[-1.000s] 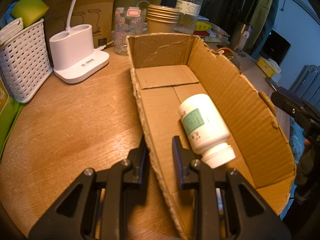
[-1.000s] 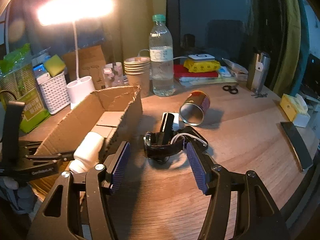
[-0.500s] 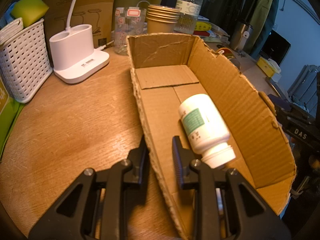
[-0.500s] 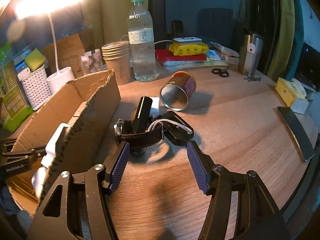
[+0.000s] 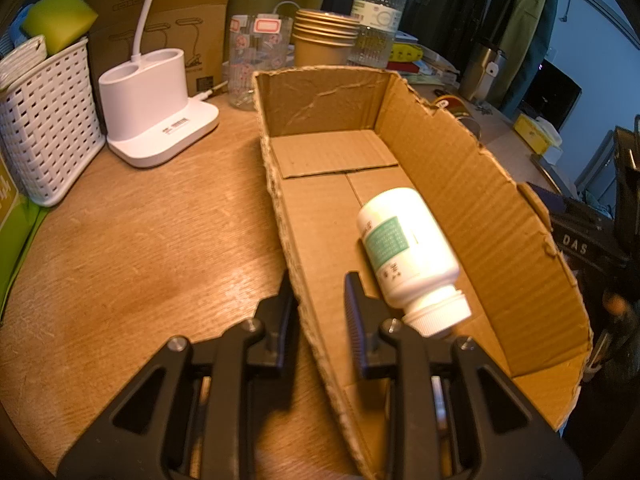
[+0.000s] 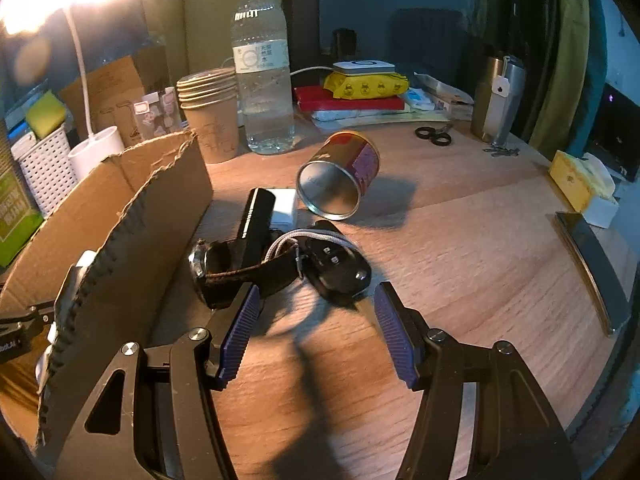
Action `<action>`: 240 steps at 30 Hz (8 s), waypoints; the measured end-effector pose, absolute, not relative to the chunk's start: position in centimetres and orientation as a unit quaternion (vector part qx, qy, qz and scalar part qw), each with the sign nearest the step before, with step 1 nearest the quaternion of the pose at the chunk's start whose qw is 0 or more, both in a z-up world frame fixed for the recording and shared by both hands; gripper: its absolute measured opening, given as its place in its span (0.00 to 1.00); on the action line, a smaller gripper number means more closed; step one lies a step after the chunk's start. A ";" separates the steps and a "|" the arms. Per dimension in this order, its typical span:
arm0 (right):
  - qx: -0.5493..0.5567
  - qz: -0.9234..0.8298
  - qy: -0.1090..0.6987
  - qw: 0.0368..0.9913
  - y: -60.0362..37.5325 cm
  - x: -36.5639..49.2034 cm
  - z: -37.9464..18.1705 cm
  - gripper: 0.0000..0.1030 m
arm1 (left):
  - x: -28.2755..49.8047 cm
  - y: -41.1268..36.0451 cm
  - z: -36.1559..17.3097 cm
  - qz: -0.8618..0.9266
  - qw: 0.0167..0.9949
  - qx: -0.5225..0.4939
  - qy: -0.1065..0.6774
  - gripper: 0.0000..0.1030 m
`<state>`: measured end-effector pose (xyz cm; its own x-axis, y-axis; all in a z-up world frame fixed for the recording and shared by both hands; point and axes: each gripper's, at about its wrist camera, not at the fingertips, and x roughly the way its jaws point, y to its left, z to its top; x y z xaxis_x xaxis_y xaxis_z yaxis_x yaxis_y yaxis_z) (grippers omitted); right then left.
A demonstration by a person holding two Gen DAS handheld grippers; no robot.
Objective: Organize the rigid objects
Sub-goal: 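Move the right gripper to the black flashlight and grasp it, then lift the black flashlight with the right gripper, then carry the flashlight over the box and open the right gripper, then move the right gripper to the black car key and grasp it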
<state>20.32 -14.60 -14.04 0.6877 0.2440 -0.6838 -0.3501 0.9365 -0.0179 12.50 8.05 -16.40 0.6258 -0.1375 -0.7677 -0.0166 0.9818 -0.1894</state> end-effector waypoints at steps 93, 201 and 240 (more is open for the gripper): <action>-0.054 0.299 0.126 0.944 -11.3 10.8 1.8 0.21 | 12.5 8.1 -16.4 -0.034 0.897 -0.090 0.431 0.25; -0.061 0.160 0.334 0.927 -15.9 20.8 -11.9 0.49 | 12.5 8.1 -16.4 -0.034 0.897 -0.091 0.431 0.26; -0.081 0.151 0.395 0.902 -14.3 26.2 -15.0 0.57 | 12.5 8.2 -16.4 -0.035 0.897 -0.091 0.431 0.27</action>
